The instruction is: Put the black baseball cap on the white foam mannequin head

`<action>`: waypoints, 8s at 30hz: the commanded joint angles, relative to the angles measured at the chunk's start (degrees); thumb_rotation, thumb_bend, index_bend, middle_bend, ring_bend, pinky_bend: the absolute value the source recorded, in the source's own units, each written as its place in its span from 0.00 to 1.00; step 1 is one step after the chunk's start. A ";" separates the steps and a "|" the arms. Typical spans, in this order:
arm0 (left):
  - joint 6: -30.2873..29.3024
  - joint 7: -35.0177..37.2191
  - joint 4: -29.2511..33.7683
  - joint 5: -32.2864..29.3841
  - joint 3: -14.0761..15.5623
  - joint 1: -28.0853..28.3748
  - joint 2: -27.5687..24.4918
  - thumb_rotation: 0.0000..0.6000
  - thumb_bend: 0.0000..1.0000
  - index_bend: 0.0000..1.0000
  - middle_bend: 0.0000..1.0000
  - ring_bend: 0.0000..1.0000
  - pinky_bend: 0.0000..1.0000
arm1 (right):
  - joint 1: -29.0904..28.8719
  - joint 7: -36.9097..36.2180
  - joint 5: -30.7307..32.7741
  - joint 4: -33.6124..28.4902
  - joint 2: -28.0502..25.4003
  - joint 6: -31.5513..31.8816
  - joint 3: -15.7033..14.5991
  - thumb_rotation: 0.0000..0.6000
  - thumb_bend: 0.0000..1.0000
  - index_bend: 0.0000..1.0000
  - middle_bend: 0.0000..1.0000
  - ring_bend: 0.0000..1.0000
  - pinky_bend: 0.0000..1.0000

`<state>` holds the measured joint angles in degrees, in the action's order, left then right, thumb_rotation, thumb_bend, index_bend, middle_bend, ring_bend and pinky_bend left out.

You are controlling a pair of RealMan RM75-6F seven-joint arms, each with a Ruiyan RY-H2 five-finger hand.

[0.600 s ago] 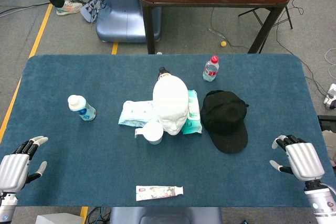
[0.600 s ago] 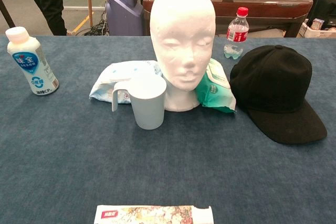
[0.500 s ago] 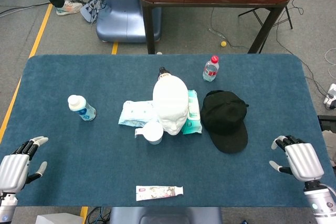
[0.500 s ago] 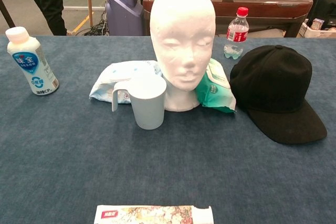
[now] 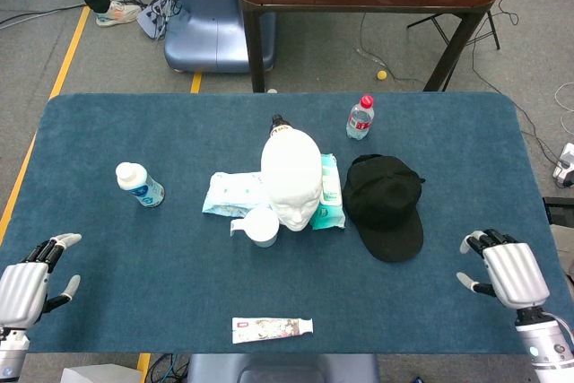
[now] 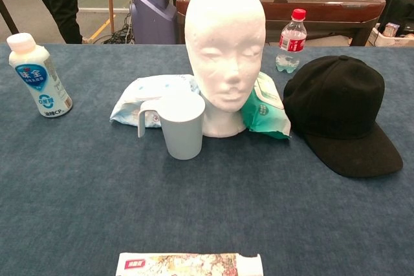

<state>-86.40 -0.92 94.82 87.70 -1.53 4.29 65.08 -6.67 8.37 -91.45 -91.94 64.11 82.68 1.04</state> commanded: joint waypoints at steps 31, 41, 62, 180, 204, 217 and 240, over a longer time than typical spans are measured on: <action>-0.59 1.77 0.45 -0.17 -0.06 -0.49 -0.72 1.00 0.31 0.22 0.24 0.24 0.42 | -8.16 -10.11 -9.41 37.19 21.00 1.11 -1.81 1.00 0.00 0.70 0.85 0.68 0.67; -0.54 2.18 0.58 -0.24 -0.04 -0.56 -0.99 1.00 0.31 0.22 0.24 0.24 0.42 | -8.91 -12.29 -8.88 43.54 25.55 1.41 -2.39 1.00 0.00 0.70 0.85 0.68 0.66; -0.64 2.98 0.73 -0.20 -0.08 -0.68 -1.32 1.00 0.31 0.22 0.25 0.24 0.42 | -10.58 -14.69 -7.07 50.54 32.53 -0.61 -3.27 1.00 0.00 0.70 0.85 0.68 0.67; -0.31 5.23 1.70 0.00 0.23 -0.93 -2.50 1.00 0.31 0.23 0.25 0.24 0.42 | -18.84 -18.70 -0.53 57.01 38.35 9.08 3.80 1.00 0.39 0.54 0.43 0.33 0.57; 0.01 5.16 1.74 0.04 0.37 -0.85 -2.43 1.00 0.31 0.23 0.25 0.24 0.42 | -19.66 -13.13 -4.46 56.71 36.33 19.81 3.89 1.00 0.45 0.82 0.47 0.33 0.57; 0.12 5.07 1.78 -0.04 0.41 -0.82 -2.37 1.00 0.31 0.23 0.25 0.24 0.42 | -20.69 -3.98 -7.81 50.42 31.67 24.50 3.98 1.00 0.45 0.83 0.47 0.34 0.57; -0.02 5.28 1.85 0.11 0.45 -0.88 -2.50 1.00 0.31 0.23 0.25 0.24 0.42 | -26.90 10.82 -12.74 36.42 23.08 22.81 7.83 1.00 0.45 0.83 0.48 0.34 0.57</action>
<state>-86.42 4.36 96.67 87.81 -1.08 3.41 62.58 -32.88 18.43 -103.83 -54.85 87.71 106.12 8.36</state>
